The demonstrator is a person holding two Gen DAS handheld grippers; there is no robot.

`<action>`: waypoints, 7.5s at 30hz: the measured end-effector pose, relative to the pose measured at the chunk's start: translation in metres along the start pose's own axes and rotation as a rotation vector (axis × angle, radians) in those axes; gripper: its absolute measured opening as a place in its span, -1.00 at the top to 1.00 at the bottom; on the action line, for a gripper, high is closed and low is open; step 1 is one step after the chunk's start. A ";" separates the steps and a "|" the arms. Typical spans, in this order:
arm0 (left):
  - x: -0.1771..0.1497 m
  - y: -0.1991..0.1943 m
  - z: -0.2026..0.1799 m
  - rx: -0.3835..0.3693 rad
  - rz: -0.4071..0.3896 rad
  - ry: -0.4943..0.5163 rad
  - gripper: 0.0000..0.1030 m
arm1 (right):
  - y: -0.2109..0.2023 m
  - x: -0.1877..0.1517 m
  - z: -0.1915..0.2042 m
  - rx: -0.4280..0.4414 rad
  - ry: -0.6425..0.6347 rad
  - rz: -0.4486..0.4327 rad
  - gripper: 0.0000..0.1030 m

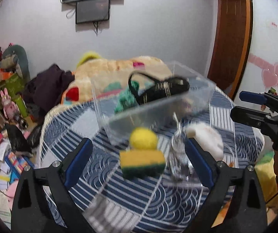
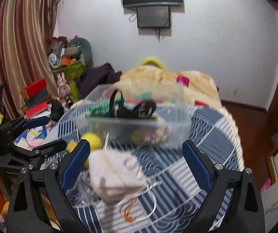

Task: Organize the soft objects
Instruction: 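Grasp the sponge with the left gripper while the right grasps the white pouch, then drop the sponge and white pouch into the clear box, then grasp the yellow ball with the left gripper while the right grasps the foil bag, then drop the yellow ball and foil bag into the clear box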

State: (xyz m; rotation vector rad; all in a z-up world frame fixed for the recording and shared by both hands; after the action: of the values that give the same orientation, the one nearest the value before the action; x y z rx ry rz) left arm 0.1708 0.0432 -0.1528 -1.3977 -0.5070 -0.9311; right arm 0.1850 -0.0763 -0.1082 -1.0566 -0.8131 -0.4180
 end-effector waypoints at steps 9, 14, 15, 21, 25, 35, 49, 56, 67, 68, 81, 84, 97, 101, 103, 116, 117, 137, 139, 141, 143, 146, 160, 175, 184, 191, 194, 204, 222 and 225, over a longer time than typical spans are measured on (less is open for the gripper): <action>-0.031 0.030 -0.005 -0.053 0.070 -0.084 -0.88 | 0.033 -0.038 -0.001 0.084 0.052 0.151 -0.83; -0.037 0.047 -0.004 -0.078 0.089 -0.112 -0.57 | 0.045 -0.048 -0.002 0.128 0.093 0.215 -0.31; -0.037 0.049 -0.004 -0.087 0.095 -0.118 -0.46 | 0.046 -0.049 -0.003 0.126 0.097 0.216 -0.26; -0.038 0.050 -0.010 -0.103 0.086 -0.134 -0.22 | 0.040 -0.050 -0.007 0.126 0.107 0.188 0.35; -0.038 0.041 -0.013 -0.089 0.073 -0.118 -0.22 | 0.033 -0.045 -0.009 0.120 0.105 0.156 0.59; -0.016 -0.002 -0.004 -0.060 -0.010 -0.109 -0.22 | -0.006 -0.012 -0.019 0.118 0.131 0.022 0.62; 0.057 -0.040 0.026 0.019 -0.190 -0.101 -0.22 | -0.035 0.049 -0.013 0.115 0.115 -0.151 0.62; 0.075 -0.014 0.035 0.015 -0.179 -0.110 -0.22 | -0.023 0.082 -0.012 0.088 0.100 -0.197 0.62; 0.076 0.047 0.033 -0.035 -0.081 -0.120 -0.22 | 0.022 0.096 -0.013 0.044 0.087 -0.156 0.62; 0.076 0.052 0.033 -0.035 -0.070 -0.118 -0.22 | 0.028 0.094 -0.014 0.039 0.088 -0.141 0.62; 0.064 0.091 0.024 -0.058 0.019 -0.087 -0.24 | 0.074 0.058 -0.036 -0.020 0.108 0.037 0.61; 0.061 0.092 0.024 -0.063 0.030 -0.095 -0.29 | 0.073 0.056 -0.037 -0.024 0.122 0.058 0.53; 0.065 0.058 0.017 -0.058 -0.018 -0.074 -0.41 | 0.032 0.067 -0.031 0.017 0.104 -0.025 -0.14; 0.073 0.037 0.016 -0.041 -0.061 -0.058 -0.50 | 0.009 0.074 -0.017 0.033 0.061 -0.098 -0.24; 0.076 0.025 0.015 -0.029 -0.084 -0.049 -0.55 | 0.000 0.075 -0.011 0.036 0.043 -0.127 -0.32; 0.056 -0.024 0.002 -0.011 -0.127 -0.023 -0.85 | -0.016 0.043 0.017 0.094 0.011 -0.133 -0.46; 0.053 -0.024 0.001 -0.010 -0.120 -0.023 -0.85 | -0.011 0.037 0.017 0.093 0.013 -0.115 -0.46; -0.033 0.031 0.004 -0.076 0.081 -0.134 -0.54 | 0.069 -0.066 0.024 0.118 0.019 0.220 0.03; -0.030 0.037 0.003 -0.078 0.080 -0.136 -0.50 | 0.066 -0.065 0.024 0.129 0.017 0.212 0.25; -0.027 0.045 0.001 -0.090 0.083 -0.143 -0.37 | 0.061 -0.064 0.021 0.135 0.025 0.197 0.39; -0.023 0.053 -0.002 -0.101 0.089 -0.145 -0.31 | 0.057 -0.061 0.019 0.138 0.033 0.181 0.54; -0.021 0.062 -0.005 -0.104 0.099 -0.133 -0.27 | 0.048 -0.056 0.011 0.129 0.042 0.153 0.60; -0.009 0.048 -0.013 -0.101 0.053 -0.081 0.16 | 0.009 -0.027 -0.013 0.095 0.116 0.053 0.63; 0.066 -0.008 0.014 -0.036 -0.150 -0.071 0.16 | -0.010 0.056 0.010 0.097 0.054 -0.165 0.63; 0.082 0.014 0.040 0.000 -0.143 -0.104 0.16 | 0.016 0.077 0.024 0.078 0.015 -0.175 0.63; 0.079 0.044 0.045 -0.004 -0.100 -0.132 0.16 | 0.052 0.067 0.023 0.053 0.009 -0.097 0.63; 0.077 0.060 0.045 -0.016 -0.073 -0.147 0.16 | 0.066 0.061 0.020 0.039 0.008 -0.061 0.63; 0.069 0.096 0.048 -0.031 -0.009 -0.201 0.15 | 0.087 0.045 0.016 0.023 0.007 0.024 0.58; 0.076 0.032 0.036 0.006 -0.102 -0.119 -0.16 | 0.032 0.054 0.018 0.032 -0.029 -0.058 0.28; 0.084 0.006 0.030 0.028 -0.156 -0.093 -0.16 | 0.011 0.061 0.021 0.045 -0.033 -0.104 0.28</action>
State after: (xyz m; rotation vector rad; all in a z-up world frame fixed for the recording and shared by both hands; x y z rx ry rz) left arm 0.2300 0.0502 -0.0864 -1.3950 -0.7042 -0.9829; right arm 0.2233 -0.0484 -0.0627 -0.9849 -0.9063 -0.4696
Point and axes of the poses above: each gripper's, at about its wrist camera, not at the fingertips, and y roughly the way its jaws point, z to its left, x to its top, the point moved 9 cm from there along y, roughly the way its jaws point, and after that the axes turned 14 degrees about y, right-handed, at the moved point
